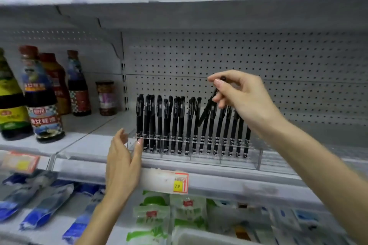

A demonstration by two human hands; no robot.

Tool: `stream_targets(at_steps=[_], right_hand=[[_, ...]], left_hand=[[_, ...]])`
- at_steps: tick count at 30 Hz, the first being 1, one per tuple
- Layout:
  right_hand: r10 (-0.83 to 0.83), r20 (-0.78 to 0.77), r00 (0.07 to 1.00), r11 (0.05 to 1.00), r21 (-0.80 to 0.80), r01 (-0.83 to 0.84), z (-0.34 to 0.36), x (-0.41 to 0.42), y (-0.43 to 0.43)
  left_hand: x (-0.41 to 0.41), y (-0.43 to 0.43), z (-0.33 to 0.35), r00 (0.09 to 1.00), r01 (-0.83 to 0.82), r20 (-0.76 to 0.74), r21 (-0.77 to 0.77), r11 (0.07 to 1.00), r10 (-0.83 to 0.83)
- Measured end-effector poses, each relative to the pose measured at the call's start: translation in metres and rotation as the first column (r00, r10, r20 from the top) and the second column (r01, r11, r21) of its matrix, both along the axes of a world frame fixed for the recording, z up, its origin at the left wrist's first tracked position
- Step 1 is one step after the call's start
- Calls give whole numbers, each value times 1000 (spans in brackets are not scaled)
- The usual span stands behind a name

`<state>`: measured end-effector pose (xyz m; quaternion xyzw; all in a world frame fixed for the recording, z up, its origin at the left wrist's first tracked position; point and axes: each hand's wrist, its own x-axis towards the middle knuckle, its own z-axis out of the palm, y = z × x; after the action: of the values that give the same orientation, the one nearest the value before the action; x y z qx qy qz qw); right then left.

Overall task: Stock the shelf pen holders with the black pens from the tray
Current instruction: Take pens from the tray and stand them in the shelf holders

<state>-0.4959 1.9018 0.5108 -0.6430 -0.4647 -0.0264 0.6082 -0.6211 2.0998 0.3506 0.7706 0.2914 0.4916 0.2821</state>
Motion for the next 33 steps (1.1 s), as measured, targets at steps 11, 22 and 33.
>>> stream_targets(at_steps=[11,22,33], right_hand=[[-22,53,998,1000,8,21,-3,20,20],[-31,152,988,999,-34,37,11,35,31],[11,120,993,1000,-27,-7,11,37,33]], left_hand=[[4,2,-4,999,-43,-28,4,999,43],[4,0,-2,999,-35,-18,-9,999,34],[2,1,-5,994,-62,-85,20,998,64]])
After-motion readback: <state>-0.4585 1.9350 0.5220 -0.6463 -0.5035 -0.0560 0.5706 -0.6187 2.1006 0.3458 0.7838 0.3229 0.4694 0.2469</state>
